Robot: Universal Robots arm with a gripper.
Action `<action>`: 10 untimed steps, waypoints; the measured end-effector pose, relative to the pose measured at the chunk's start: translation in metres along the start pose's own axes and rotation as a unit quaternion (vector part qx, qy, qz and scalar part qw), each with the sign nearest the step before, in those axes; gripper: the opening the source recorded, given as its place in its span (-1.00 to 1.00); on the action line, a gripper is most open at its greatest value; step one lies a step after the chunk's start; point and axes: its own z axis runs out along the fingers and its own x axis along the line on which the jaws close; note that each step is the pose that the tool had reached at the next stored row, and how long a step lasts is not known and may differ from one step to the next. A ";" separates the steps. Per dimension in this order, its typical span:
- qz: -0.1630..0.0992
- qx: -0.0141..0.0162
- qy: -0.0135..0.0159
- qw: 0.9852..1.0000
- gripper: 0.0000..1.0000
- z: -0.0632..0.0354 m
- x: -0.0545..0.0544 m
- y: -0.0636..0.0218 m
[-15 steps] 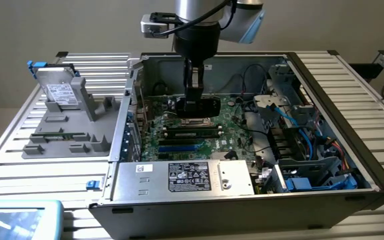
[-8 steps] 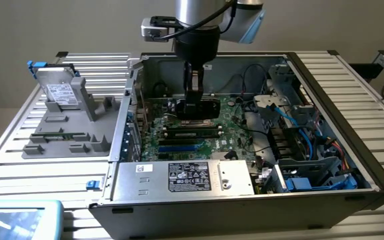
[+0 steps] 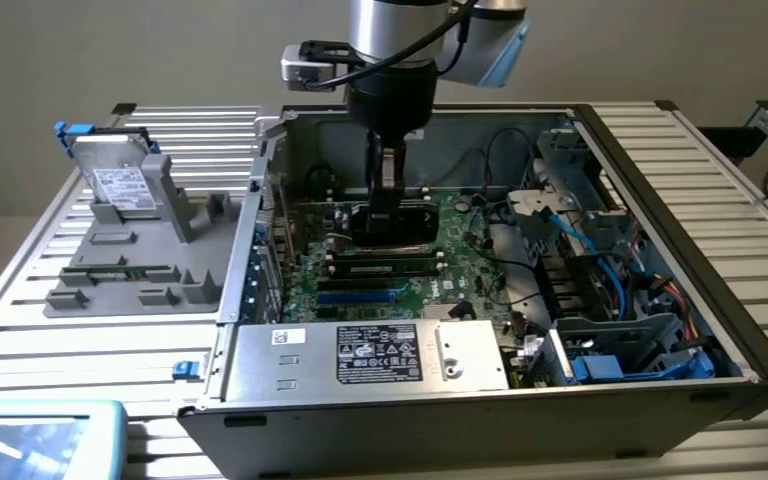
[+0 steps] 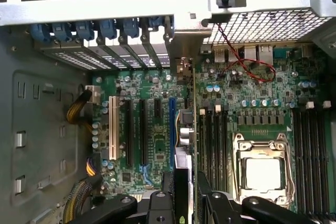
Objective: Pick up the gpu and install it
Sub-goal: 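Insert the gpu into the slot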
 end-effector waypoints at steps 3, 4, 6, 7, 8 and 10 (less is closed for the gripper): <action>0.000 0.000 0.002 1.000 -0.44 0.0039 0.001 0.0004; 0.000 0.000 0.002 1.000 -0.44 0.0053 0.001 0.0006; 0.000 0.000 0.002 1.000 -0.44 0.0083 0.002 0.0010; 0.000 0.000 0.002 1.000 -0.44 0.0096 0.003 0.0012; 0.000 0.000 0.002 1.000 -0.44 0.0109 0.004 0.0012; 0.000 0.000 0.002 1.000 -0.44 0.0133 0.008 0.0012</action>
